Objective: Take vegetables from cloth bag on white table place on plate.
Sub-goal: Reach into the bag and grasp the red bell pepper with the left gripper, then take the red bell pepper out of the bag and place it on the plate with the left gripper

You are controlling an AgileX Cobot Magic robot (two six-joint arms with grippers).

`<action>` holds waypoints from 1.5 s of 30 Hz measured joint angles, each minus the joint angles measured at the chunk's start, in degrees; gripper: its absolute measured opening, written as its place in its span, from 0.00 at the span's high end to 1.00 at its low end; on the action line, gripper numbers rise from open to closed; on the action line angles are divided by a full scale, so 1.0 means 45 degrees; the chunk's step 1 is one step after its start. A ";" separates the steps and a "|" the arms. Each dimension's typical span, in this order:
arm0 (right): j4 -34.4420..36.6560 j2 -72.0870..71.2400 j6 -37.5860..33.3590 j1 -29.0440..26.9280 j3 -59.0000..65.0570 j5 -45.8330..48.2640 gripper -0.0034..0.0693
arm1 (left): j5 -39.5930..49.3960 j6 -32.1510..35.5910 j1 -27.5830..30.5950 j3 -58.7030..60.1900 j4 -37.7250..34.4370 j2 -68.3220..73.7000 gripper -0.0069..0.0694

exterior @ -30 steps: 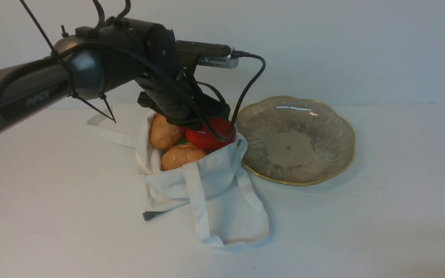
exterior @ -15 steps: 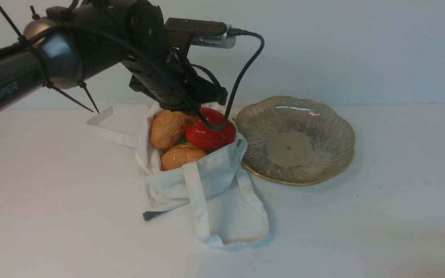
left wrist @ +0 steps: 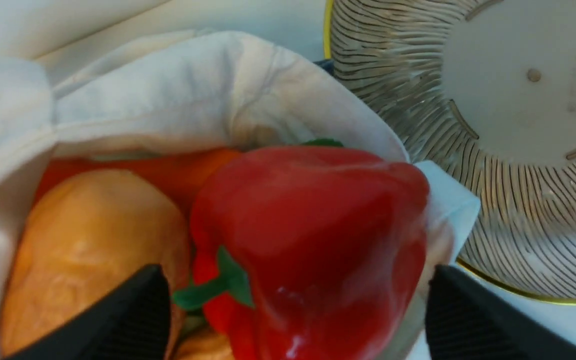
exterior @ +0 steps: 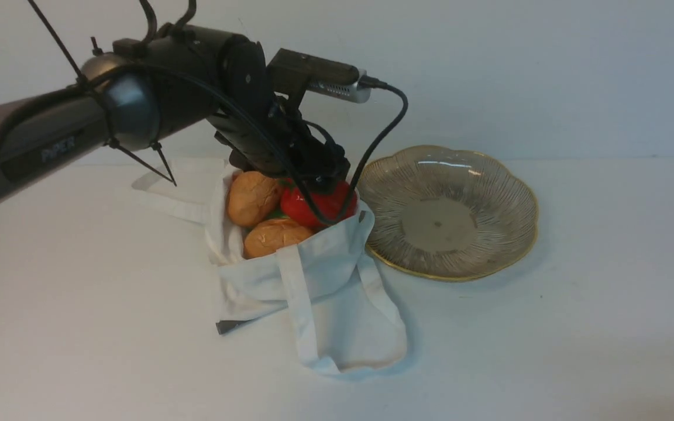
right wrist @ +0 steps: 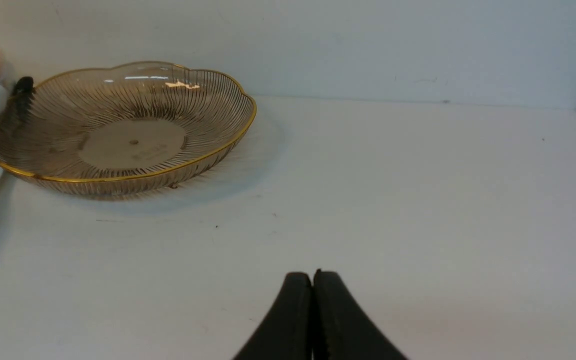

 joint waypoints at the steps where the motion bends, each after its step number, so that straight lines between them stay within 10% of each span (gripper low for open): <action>1: 0.0000 0.0000 0.0000 0.0000 0.0000 0.0000 0.97 | -0.0122 0.0103 0.0000 0.0000 -0.0124 0.0054 0.04; 35: 0.0000 0.0000 0.0000 0.0000 0.0000 0.0000 0.97 | -0.0241 0.0272 0.0000 -0.0014 -0.0414 0.0167 0.23; 45: 0.0000 0.0000 0.0000 0.0000 0.0000 0.0000 0.97 | -0.0841 0.1167 -0.0172 -0.0014 -0.4174 -0.1698 0.23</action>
